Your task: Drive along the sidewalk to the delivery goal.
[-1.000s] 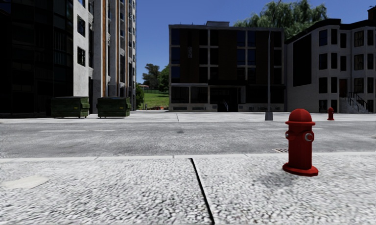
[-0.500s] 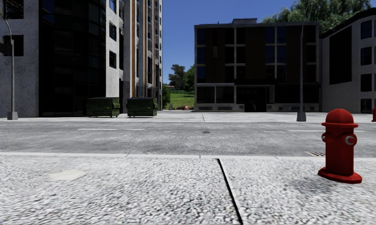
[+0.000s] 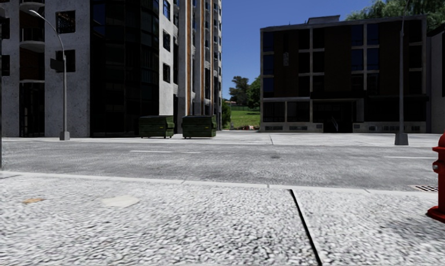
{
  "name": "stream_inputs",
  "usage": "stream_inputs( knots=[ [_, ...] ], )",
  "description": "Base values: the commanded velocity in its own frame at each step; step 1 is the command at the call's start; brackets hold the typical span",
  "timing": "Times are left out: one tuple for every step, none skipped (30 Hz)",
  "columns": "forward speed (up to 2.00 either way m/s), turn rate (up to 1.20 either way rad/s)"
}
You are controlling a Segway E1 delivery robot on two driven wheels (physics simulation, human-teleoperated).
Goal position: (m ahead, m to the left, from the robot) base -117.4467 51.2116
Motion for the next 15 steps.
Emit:
stream_inputs(
  knots=[
    [0.0, 0.45],
    [0.0, 0.45],
    [0.0, 0.45],
    [0.0, 0.47],
    [0.0, 0.48],
    [0.0, 0.48],
    [0.0, 0.48],
    [0.0, 0.48],
    [0.0, 0.5],
    [0.0, 0.56],
    [0.0, 0.58],
    [0.0, 0.58],
    [0.0, 0.59],
    [0.0, 0.59],
    [0.0, 0.59]
  ],
)
